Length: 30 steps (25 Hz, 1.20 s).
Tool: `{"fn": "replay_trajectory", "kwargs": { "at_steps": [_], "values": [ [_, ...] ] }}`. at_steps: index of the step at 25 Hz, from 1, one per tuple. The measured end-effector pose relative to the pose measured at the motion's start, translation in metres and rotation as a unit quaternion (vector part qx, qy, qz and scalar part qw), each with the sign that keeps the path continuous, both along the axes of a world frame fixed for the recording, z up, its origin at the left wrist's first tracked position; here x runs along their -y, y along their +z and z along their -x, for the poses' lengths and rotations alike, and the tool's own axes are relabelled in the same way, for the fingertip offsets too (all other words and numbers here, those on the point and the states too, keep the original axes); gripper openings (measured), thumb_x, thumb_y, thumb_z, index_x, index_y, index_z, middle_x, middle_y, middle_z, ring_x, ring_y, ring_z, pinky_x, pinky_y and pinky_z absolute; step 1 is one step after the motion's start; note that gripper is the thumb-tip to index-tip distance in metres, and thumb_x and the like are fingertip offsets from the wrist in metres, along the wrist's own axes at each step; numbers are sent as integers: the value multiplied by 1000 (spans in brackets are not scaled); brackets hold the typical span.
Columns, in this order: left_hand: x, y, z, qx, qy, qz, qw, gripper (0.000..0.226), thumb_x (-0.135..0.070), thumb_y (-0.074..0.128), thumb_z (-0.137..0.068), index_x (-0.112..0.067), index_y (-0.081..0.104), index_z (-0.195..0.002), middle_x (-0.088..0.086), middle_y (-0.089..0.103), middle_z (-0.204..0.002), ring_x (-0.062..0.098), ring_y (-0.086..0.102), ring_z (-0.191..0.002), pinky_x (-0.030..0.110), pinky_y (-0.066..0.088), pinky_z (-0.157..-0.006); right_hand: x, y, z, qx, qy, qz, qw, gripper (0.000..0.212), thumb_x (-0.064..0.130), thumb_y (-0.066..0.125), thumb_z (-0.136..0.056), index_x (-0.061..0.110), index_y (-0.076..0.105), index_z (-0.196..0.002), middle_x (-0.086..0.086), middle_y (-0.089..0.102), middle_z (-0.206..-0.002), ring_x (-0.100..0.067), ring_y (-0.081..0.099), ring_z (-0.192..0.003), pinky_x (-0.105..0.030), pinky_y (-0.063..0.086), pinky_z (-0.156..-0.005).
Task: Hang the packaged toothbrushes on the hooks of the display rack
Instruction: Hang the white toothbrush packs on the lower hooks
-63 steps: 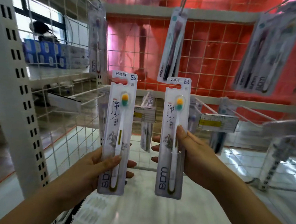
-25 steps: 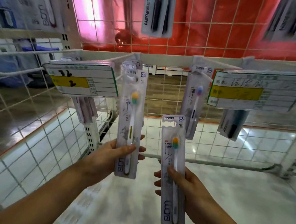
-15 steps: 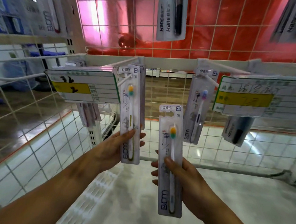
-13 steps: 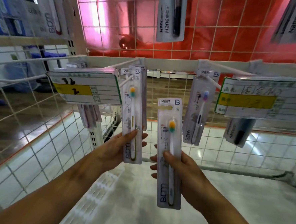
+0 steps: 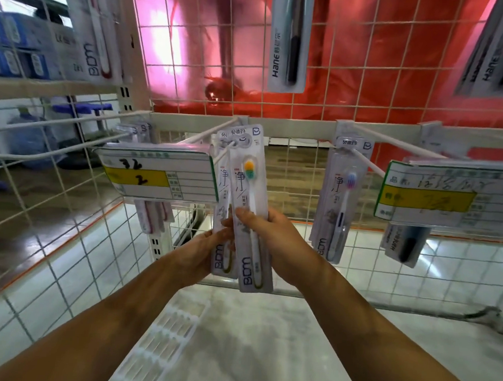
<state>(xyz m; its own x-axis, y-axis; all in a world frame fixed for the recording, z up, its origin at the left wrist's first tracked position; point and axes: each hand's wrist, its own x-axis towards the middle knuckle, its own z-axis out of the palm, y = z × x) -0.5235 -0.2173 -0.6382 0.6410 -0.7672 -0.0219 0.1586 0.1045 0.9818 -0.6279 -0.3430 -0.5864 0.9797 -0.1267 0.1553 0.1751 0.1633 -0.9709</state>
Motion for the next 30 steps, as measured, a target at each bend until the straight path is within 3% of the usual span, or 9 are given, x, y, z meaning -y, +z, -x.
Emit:
{"fn": "replay_trajectory", "kwargs": {
  "at_steps": [5, 10, 12, 15, 17, 20, 25, 27, 30],
  "values": [
    [-3, -5, -7, 21, -3, -18, 1000, 82, -54, 83, -56, -10, 60, -121, 25, 60, -123, 44, 56, -114, 60, 43, -97, 3, -5, -11, -24, -17, 36, 999, 9, 23, 58, -90, 23, 63, -98, -10, 70, -101, -24, 68, -90, -38, 57, -80],
    [-6, -7, -12, 19, 41, -29, 999, 65, -54, 84, -48, -11, 70, -95, 13, 73, -90, 23, 70, -80, 43, 55, -78, 0, -1, -19, -35, -12, 71, 997, 4, 22, 58, -91, 24, 61, -91, -5, 70, -91, -19, 68, -81, -31, 58, -73],
    [-10, -10, -16, 11, 46, -33, 998, 55, -46, 85, -55, -12, 69, -97, 12, 73, -93, 24, 69, -84, 46, 52, -86, -3, 1, -23, -46, -7, 79, 996, 4, 24, 58, -91, 23, 61, -89, -1, 68, -85, -16, 67, -77, -30, 58, -70],
    [-18, -22, -17, 34, 42, -101, 993, 47, -27, 78, -65, -17, 64, -108, 3, 73, -101, 25, 64, -103, 44, 45, -99, -10, 1, -31, -62, -4, 95, 994, 8, 29, 56, -91, 22, 60, -91, -2, 67, -88, -19, 66, -82, -36, 55, -79],
    [-26, -31, -16, 34, 54, -134, 989, 58, -30, 79, -67, -20, 57, -120, 3, 69, -113, 22, 60, -111, 45, 42, -102, -13, -2, -36, -77, -8, 110, 991, 13, 33, 54, -92, 22, 60, -94, -2, 67, -91, -19, 65, -86, -39, 53, -85],
    [-43, -37, -17, 27, 79, -160, 984, 73, -40, 79, -63, -24, 48, -127, 3, 59, -125, 21, 56, -115, 36, 46, -94, -17, -5, -46, -102, -14, 115, 988, 22, 37, 53, -91, 21, 58, -105, -4, 65, -103, -27, 61, -103, -47, 49, -94],
    [-73, -29, -10, 128, 80, -293, 944, 40, -20, 66, -85, -21, 52, -122, -3, 55, -120, 16, 53, -112, 25, 46, -84, -26, -2, -51, -102, -54, 88, 989, 10, 30, 54, -93, 24, 58, -100, -3, 64, -101, -21, 61, -97, -41, 51, -86],
    [-78, -24, -1, 218, 48, -322, 920, 31, -22, 64, -87, -24, 55, -117, -5, 59, -115, 9, 57, -104, 20, 48, -81, -26, -3, -48, -101, -50, 99, 989, 8, 29, 57, -91, 27, 59, -98, -3, 63, -104, -23, 58, -104, -45, 49, -92],
    [-75, -7, 16, 370, 5, -345, 862, 23, -32, 62, -88, -32, 57, -110, -15, 61, -106, -2, 59, -96, 19, 51, -86, -26, -7, -30, -112, -52, 140, 982, 16, 28, 58, -90, 24, 56, -106, -2, 61, -108, -17, 57, -98, -30, 49, -79]
  ]
}}
